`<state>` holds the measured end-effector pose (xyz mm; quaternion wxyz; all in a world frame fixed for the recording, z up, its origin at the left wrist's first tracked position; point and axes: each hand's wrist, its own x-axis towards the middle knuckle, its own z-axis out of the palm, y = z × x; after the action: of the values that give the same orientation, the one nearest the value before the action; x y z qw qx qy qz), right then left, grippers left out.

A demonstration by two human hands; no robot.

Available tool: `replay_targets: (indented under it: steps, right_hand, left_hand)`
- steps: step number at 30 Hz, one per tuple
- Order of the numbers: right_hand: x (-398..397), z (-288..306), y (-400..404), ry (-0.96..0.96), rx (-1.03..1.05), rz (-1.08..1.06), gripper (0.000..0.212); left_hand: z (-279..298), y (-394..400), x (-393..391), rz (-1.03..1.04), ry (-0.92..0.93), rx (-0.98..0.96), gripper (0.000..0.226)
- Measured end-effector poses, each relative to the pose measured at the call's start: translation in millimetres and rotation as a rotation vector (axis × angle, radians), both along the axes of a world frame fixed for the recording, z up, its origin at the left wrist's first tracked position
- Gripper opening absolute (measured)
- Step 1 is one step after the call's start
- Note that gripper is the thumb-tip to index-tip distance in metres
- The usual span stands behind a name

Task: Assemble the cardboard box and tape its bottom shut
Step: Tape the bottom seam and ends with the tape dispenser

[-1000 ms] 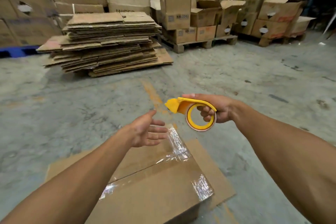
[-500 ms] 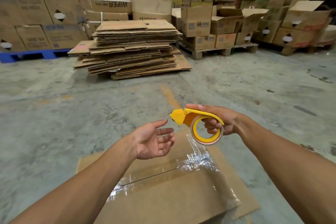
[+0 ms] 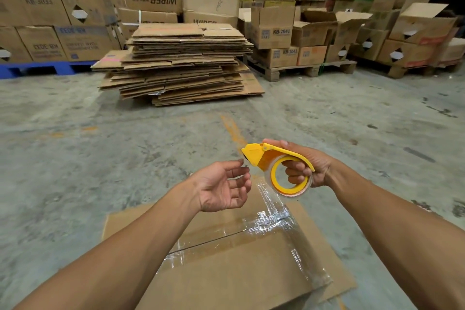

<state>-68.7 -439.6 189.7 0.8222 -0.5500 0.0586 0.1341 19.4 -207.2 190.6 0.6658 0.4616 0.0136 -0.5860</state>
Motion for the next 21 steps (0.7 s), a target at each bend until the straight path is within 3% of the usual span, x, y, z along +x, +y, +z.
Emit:
replay_targets:
  steps: [13, 21]
  right_hand:
    - [-6, -2, -7, -0.012, 0.029, 0.005, 0.065]
    - [-19, 7, -7, 0.058, -0.137, 0.003, 0.071]
  left_hand:
    - [7, -1, 3, 0.010, 0.036, -0.003, 0.032]
    - [-5, -11, 2, -0.080, -0.041, 0.106, 0.013]
